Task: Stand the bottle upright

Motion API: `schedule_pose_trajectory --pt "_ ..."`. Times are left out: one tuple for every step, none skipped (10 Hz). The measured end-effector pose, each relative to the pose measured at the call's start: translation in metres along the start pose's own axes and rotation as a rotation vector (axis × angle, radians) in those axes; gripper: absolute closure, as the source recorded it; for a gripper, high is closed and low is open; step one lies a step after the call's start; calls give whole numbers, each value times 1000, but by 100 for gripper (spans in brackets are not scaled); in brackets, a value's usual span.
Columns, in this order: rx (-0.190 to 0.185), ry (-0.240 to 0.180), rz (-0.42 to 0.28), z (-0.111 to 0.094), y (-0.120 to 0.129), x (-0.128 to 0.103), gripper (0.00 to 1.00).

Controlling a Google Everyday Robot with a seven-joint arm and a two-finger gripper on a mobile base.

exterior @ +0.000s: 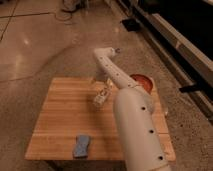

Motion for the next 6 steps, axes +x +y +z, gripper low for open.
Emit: schedule_pose_trajectory --pt "-15 2 9 3 10 2 20" --pt "-30 0 16 6 16 3 20" --pt "-43 -1 22 10 20 3 20" --pt "-55 -1 24 13 23 3 20" --pt "-71 -3 25 17 25 3 20" --pt "-82 -5 24 21 25 3 20"
